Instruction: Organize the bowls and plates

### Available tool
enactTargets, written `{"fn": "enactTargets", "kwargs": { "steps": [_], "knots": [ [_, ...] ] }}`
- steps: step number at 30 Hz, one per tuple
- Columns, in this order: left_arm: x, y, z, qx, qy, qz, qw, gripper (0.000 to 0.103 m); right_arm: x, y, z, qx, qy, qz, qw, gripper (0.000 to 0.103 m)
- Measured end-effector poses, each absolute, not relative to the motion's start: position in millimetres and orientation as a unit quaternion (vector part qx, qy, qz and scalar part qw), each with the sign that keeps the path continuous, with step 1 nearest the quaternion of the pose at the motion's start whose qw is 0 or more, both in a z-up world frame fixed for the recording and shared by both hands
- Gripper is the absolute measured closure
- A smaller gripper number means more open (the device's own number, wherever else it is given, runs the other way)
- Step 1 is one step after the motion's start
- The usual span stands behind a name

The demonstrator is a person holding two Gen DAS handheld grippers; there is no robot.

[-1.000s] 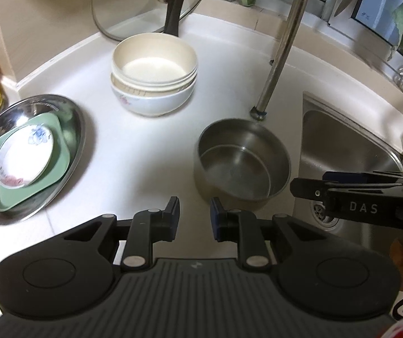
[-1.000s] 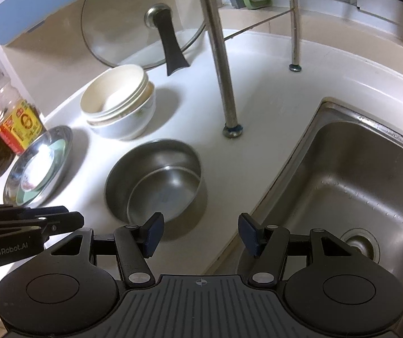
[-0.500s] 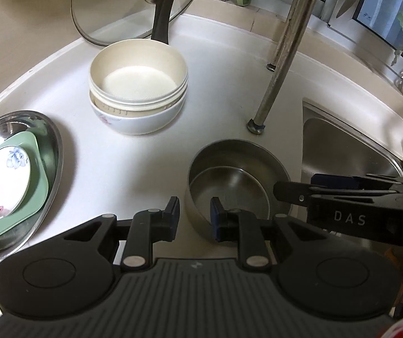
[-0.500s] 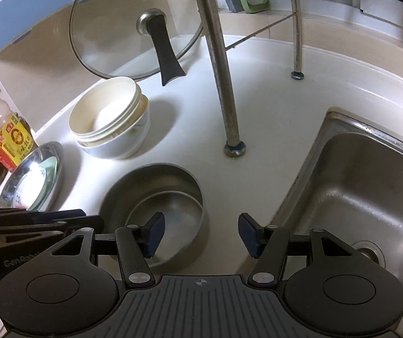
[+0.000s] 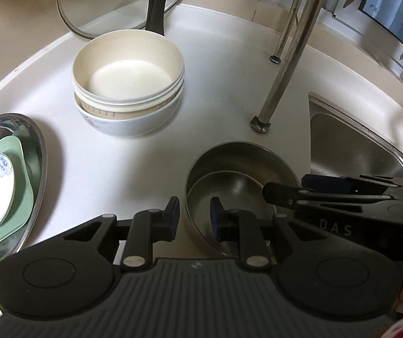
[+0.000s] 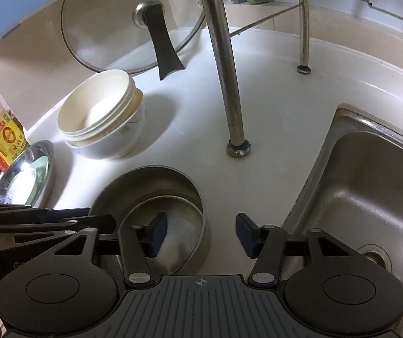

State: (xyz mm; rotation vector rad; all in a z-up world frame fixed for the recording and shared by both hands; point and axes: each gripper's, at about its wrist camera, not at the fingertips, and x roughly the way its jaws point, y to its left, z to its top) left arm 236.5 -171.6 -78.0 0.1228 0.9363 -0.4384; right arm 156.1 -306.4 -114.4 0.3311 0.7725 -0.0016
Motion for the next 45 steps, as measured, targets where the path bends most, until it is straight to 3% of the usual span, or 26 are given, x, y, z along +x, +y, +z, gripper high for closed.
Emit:
{"fn": "enactTargets", "kwargs": {
  "steps": [19, 28, 45],
  "knots": [
    [241.8, -179.9, -90.8, 0.07, 0.449, -0.216, 0.864, 0.084, 167.1, -305.4, -128.0, 0.159, 0.386, 0.001, 0.909, 0.09],
    [236.5, -178.4, -91.7, 0.083, 0.44, -0.21, 0.869, 0.094, 167.5, -304.7, -129.1, 0.15, 0.384, 0.001, 0.911, 0.091],
    [227.8, -169.4, -81.6, 0.071, 0.434, -0.22, 0.871, 0.096, 160.5, -306.4, -113.2, 0.144, 0.368, 0.003, 0.918, 0.094]
  ]
}}
